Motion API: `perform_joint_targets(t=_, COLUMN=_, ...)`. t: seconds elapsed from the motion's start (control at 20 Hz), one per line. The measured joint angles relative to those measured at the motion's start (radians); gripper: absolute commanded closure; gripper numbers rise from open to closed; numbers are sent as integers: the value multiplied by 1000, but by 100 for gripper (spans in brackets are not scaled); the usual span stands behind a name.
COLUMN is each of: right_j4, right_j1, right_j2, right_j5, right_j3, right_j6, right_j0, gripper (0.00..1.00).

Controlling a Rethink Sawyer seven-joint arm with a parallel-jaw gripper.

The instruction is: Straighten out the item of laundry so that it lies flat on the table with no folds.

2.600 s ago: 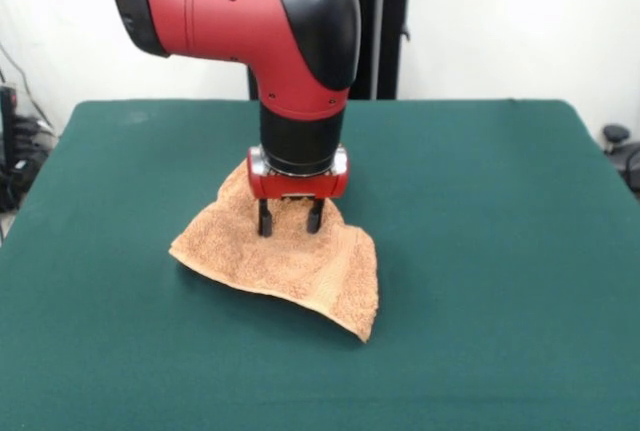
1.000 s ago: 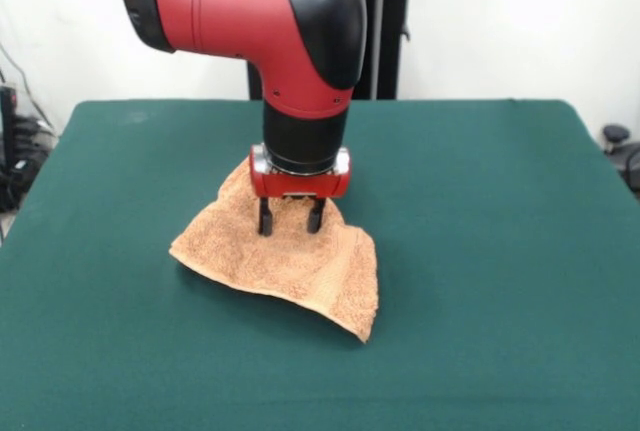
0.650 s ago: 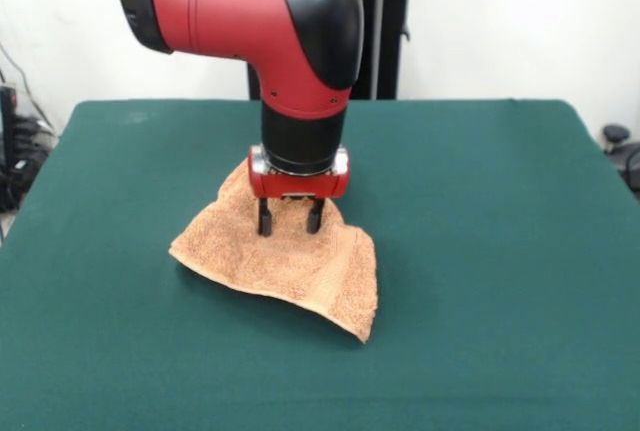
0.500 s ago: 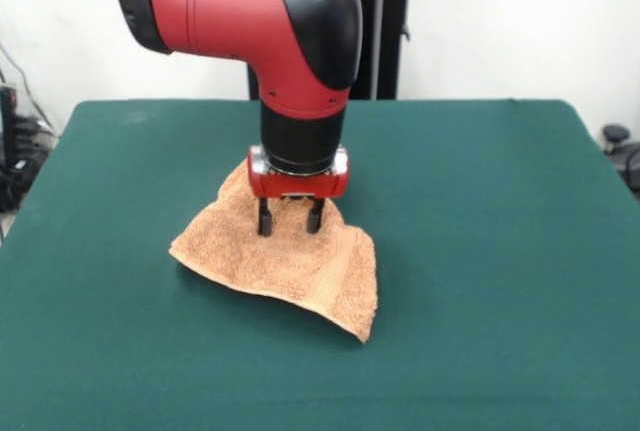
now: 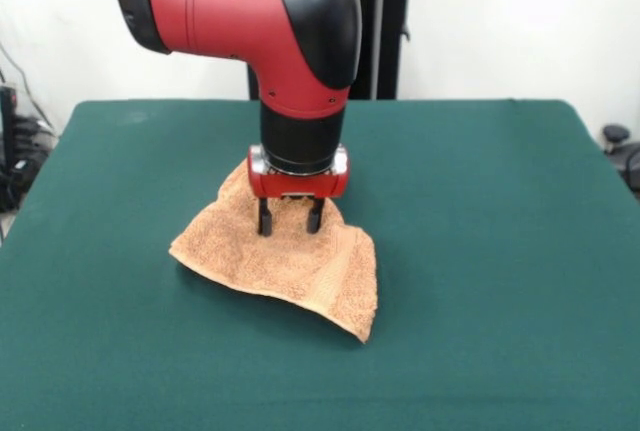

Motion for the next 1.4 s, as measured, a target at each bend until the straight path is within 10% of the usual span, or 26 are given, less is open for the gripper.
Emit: perform_joint_targets(t=1.4, right_j4=18, right_j1=0, right_j2=17, right_j5=1, right_j3=8, right_j6=0, right_j0=-25, gripper=0)
